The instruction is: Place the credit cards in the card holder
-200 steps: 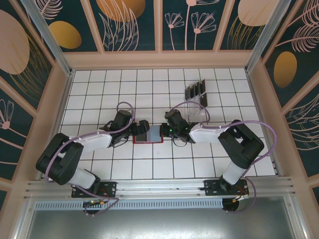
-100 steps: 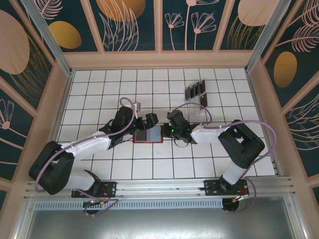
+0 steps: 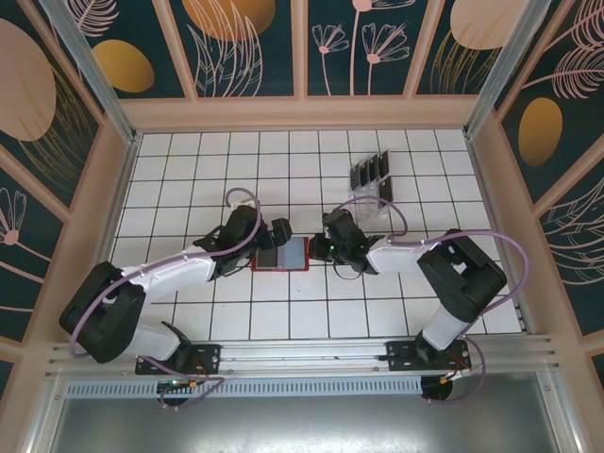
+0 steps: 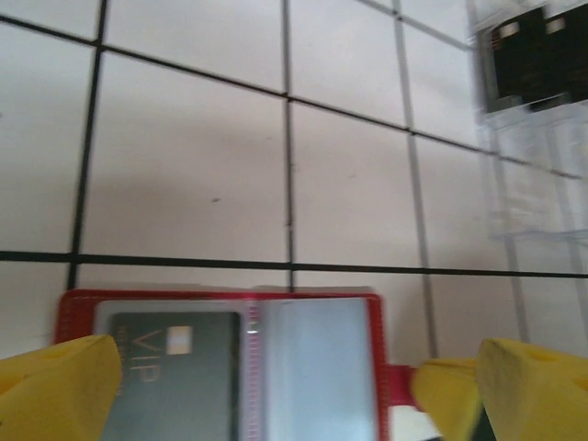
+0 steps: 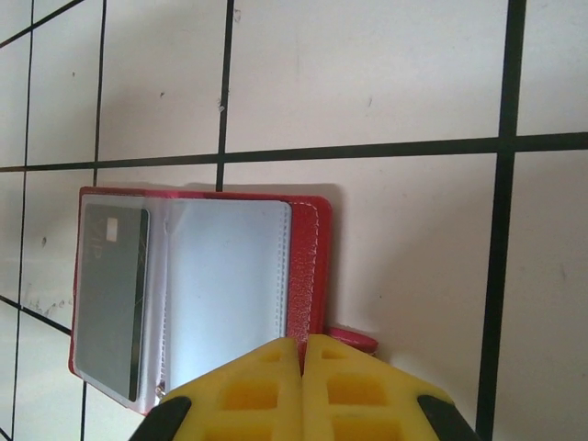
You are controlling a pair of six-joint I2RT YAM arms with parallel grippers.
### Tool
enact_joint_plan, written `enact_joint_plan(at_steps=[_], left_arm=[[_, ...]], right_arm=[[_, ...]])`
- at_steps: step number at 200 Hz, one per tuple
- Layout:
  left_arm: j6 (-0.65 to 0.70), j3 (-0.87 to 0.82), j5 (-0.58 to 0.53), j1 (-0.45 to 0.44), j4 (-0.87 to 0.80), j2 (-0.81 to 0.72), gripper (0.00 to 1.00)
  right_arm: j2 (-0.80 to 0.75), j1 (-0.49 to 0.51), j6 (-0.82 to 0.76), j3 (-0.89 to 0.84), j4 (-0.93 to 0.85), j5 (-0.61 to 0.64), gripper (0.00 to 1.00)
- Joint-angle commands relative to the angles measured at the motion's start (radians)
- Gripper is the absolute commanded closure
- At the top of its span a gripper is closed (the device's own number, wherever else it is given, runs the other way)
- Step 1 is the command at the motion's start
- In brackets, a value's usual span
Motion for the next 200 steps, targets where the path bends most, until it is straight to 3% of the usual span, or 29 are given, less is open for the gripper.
enact_joint_plan(at_steps=[1, 120, 200], left_arm=[[0.046, 0.0, -0.055, 0.009, -0.039, 0.043, 0.01], [0.066, -0.025, -0.049, 0.017, 0.032, 0.154, 0.02], [0.059, -0.051, 0.074, 0.016, 0.131, 0.119, 0.02]], right_arm=[[0.016, -0.002, 0.012, -0.019, 0.029, -0.017, 1.0], [0.048, 0.0, 0.018, -0.015, 0.044, -0.038, 1.0], [0.1, 0.005, 0.025, 0.003, 0.071, -0.072, 1.0]])
